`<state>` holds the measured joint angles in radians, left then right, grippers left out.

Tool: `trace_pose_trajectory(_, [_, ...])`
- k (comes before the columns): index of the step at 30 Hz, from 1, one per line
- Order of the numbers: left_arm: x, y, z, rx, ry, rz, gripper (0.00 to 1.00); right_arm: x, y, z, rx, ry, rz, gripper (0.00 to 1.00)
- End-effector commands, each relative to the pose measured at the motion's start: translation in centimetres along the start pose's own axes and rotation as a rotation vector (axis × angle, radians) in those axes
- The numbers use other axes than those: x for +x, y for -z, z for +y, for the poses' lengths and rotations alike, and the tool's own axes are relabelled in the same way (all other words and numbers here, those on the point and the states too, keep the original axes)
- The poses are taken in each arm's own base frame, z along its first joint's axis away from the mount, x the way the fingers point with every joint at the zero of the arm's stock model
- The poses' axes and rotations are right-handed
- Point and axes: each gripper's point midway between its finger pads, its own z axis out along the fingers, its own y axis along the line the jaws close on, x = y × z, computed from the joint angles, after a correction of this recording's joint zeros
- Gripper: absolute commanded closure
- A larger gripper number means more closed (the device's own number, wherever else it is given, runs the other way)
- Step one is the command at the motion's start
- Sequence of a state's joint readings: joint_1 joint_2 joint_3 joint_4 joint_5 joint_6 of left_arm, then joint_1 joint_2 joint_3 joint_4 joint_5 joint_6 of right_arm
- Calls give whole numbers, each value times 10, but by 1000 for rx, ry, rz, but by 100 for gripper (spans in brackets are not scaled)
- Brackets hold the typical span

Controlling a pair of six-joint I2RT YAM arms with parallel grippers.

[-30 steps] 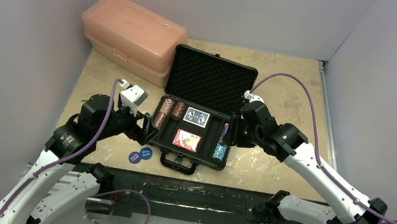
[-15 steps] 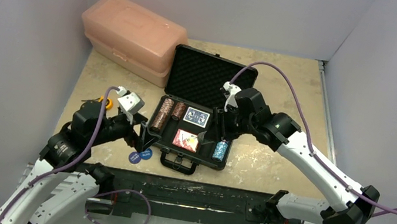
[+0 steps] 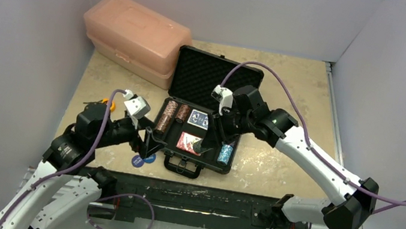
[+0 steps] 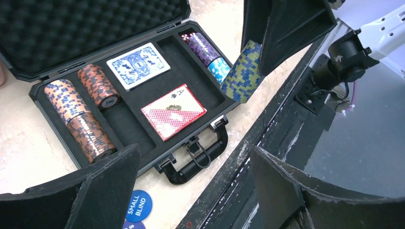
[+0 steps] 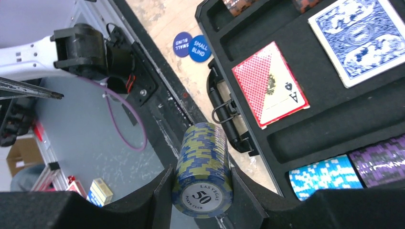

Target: Pack up texas hold em set

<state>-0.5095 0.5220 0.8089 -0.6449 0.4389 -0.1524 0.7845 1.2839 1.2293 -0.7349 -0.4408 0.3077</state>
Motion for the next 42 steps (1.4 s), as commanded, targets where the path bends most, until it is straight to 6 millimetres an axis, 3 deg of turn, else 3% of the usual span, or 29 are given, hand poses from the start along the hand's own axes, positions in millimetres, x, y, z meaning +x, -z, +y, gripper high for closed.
trace_pose_trajectory(1, [-6, -3, -13, 79, -47, -23, 16, -25, 14, 39, -177, 115, -60, 100])
trace_pose_trajectory(16, [9, -12, -41, 223, -95, 52, 18, -19, 1, 68, -348, 173, 16, 100])
trace_pose_trajectory(29, [20, -18, -47, 232, -120, 117, 19, -18, -20, 100, -446, 236, 65, 100])
trace_pose_trajectory(42, [26, -22, -44, 210, -129, 157, 22, -37, -22, 120, -479, 296, 82, 100])
